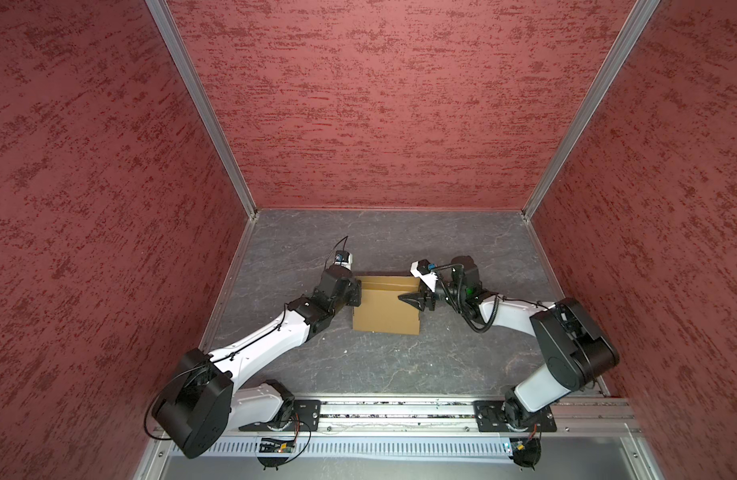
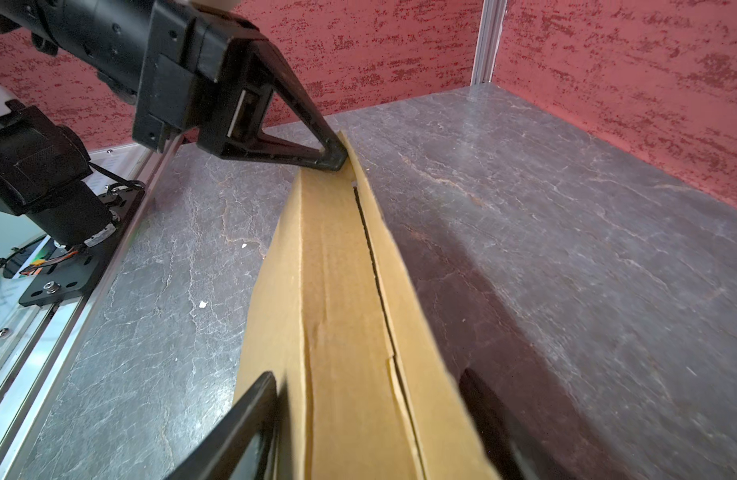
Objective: Fold the paper box
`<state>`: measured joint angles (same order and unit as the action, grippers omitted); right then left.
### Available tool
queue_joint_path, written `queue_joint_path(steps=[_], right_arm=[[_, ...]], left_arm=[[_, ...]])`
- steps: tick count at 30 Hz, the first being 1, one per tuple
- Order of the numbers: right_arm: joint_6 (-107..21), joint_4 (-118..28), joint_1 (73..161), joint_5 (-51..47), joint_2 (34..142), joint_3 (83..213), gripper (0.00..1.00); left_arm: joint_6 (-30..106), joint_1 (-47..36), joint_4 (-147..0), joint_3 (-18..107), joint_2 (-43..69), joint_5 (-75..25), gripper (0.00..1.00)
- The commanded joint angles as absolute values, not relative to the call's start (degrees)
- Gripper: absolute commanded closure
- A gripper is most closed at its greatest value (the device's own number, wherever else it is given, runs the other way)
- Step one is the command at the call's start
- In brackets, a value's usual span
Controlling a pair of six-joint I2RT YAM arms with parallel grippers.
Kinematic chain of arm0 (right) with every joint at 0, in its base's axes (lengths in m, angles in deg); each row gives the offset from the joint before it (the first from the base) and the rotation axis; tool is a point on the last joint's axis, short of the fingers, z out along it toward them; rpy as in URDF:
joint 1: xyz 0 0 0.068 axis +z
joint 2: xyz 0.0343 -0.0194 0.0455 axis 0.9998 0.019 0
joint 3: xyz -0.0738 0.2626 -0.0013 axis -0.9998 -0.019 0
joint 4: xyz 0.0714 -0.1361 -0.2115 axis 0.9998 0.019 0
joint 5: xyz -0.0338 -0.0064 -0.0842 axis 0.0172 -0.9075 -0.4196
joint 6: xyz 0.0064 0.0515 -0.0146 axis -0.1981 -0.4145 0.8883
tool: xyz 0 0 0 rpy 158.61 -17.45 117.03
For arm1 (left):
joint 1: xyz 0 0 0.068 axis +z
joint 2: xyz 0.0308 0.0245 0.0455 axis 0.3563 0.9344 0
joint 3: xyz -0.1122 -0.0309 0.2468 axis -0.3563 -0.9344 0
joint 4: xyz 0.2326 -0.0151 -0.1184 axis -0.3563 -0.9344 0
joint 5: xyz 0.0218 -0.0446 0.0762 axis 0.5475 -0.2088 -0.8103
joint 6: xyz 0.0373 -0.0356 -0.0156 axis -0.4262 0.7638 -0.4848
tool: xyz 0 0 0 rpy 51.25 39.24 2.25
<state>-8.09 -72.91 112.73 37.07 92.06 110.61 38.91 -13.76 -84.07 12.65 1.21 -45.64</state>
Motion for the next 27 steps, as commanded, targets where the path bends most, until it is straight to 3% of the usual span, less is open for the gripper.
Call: queue_joint_path(steps=[1, 21, 27], right_arm=[[-8.0, -72.7, 112.4, 36.5, 90.1, 110.5, 0.3], [-15.7, -75.8, 108.4, 38.3, 80.7, 110.1, 0.29], [-17.2, -71.5, 108.1, 34.5, 76.9, 111.5, 0.31]], left_arm=[[38.7, -14.6, -87.3, 11.0, 0.6, -47.4, 1.0], [39.0, -18.9, -85.5, 8.5, -3.1, -55.8, 1.0], [38.9, -21.0, -84.6, 7.4, -5.0, -59.6, 1.0]])
